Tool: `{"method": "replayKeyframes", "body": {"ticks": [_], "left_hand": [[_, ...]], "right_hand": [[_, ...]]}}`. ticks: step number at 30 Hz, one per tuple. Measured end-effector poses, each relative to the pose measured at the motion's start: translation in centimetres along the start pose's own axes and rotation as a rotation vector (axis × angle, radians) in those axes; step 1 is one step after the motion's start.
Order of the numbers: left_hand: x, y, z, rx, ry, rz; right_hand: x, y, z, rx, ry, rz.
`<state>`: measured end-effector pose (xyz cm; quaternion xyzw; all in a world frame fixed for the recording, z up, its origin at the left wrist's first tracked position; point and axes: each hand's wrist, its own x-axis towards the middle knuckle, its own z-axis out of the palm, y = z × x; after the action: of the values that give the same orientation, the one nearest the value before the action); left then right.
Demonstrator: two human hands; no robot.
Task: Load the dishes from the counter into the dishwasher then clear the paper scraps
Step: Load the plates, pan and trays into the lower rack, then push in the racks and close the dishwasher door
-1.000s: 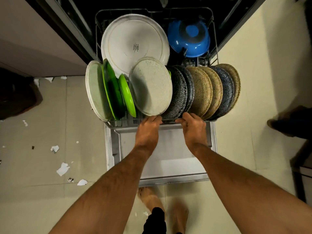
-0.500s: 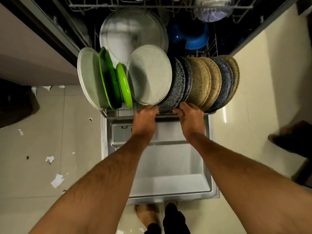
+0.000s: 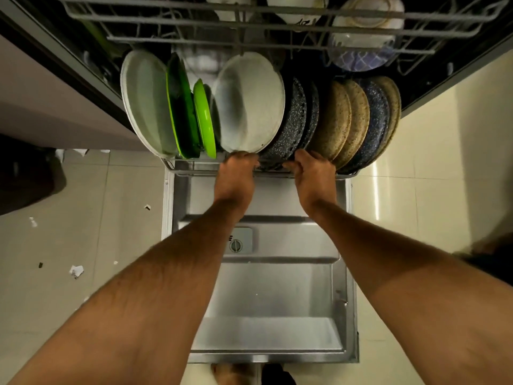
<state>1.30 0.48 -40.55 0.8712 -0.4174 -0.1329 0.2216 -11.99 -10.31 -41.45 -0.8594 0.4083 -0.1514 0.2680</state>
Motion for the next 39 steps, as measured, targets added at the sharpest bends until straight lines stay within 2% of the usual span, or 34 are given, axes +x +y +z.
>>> {"method": "replayKeyframes", "body": {"ticks": [8, 11, 16, 23, 30, 35, 39], "left_hand": [[6.0, 1.1, -1.0, -0.022, -0.045, -0.126], [8.1, 0.9, -1.2, 0.009, -0.051, -0.087], [11.3, 0.9, -0.7, 0.04, -0.031, -0.12], [11.4, 0.5, 0.3, 0.138, 0.024, -0.064], [12.1, 0.5, -0.7, 0.127, -0.068, -0.053], [10.4, 1.2, -1.9, 0.146, 0.098, -0.015], [7.3, 1.0, -2.5, 0.216, 0.124, 0.086]], "right_hand": [[5.6, -0.4, -0.3, 0.014, 0.031, 0.009], [7.7, -0.3, -0.2, -0.011, 0.014, -0.004], [10.5, 0.0, 0.5, 0.016, 0.052, -0.02], [10.8, 0.8, 1.3, 0.021, 0.065, -0.081], [11.0, 0.8, 0.6, 0.012, 0.035, -0.008], [9.4, 0.7, 0.0, -0.1, 0.031, -0.05], [6.9, 0.3, -0.5, -0.233, 0.005, -0.152]]}}
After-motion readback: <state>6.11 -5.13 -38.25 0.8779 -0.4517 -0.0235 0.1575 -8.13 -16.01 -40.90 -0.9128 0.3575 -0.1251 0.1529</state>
